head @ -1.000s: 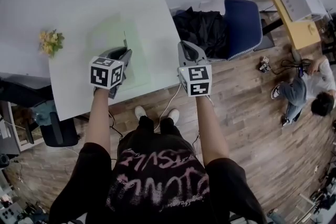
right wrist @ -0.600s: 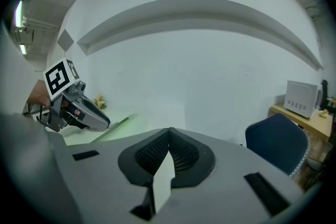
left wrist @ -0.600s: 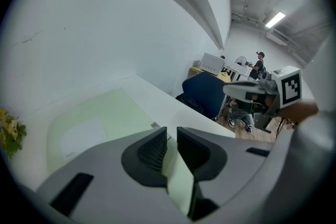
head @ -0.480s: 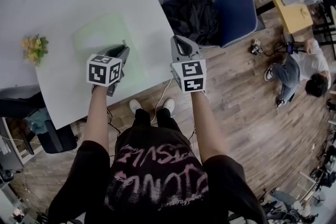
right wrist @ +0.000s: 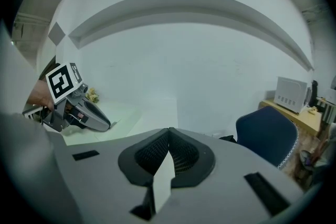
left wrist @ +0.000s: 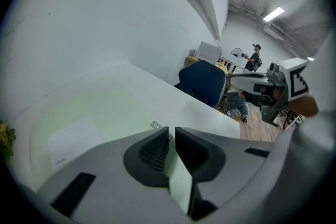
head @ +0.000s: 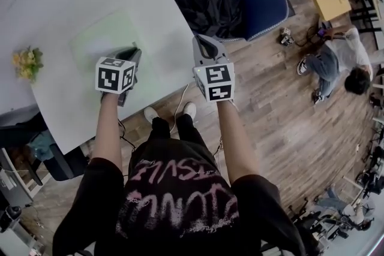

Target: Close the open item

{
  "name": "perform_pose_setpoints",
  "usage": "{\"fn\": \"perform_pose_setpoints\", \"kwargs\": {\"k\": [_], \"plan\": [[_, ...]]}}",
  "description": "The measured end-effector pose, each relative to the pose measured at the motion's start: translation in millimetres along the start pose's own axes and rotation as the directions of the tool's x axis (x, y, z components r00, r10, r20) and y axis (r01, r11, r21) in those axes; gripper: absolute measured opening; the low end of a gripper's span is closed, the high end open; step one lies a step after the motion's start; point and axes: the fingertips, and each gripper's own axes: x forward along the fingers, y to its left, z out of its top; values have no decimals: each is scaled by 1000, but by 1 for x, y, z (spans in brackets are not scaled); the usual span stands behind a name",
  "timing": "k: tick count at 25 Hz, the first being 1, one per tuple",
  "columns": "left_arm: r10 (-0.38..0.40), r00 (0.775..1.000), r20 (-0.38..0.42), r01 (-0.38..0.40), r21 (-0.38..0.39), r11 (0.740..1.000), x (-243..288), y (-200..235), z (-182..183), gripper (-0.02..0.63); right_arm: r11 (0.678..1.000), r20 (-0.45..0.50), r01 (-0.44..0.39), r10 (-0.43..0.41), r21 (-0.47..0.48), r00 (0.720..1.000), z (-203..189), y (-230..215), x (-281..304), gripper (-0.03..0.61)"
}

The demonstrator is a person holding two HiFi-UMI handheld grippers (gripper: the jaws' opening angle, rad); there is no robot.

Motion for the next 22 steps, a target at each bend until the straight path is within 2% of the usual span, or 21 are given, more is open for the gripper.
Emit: {"fn": "perform_pose_setpoints", "kwargs": {"k": [13, 19, 22], "plan": [[23, 1000, 12, -22, -7, 1000, 1, 1, 0, 26, 1000, -3, 18, -18, -7, 1000, -1, -3, -10, 11], [7, 998, 65, -6, -27, 1000, -16, 1, 7, 33, 1000, 18, -2, 3, -25, 1000, 11, 8, -10, 11], [25, 995, 95, -20, -55, 998, -30, 6, 6, 34, 999, 29, -27, 28, -39, 999, 20, 18, -6, 11]]}}
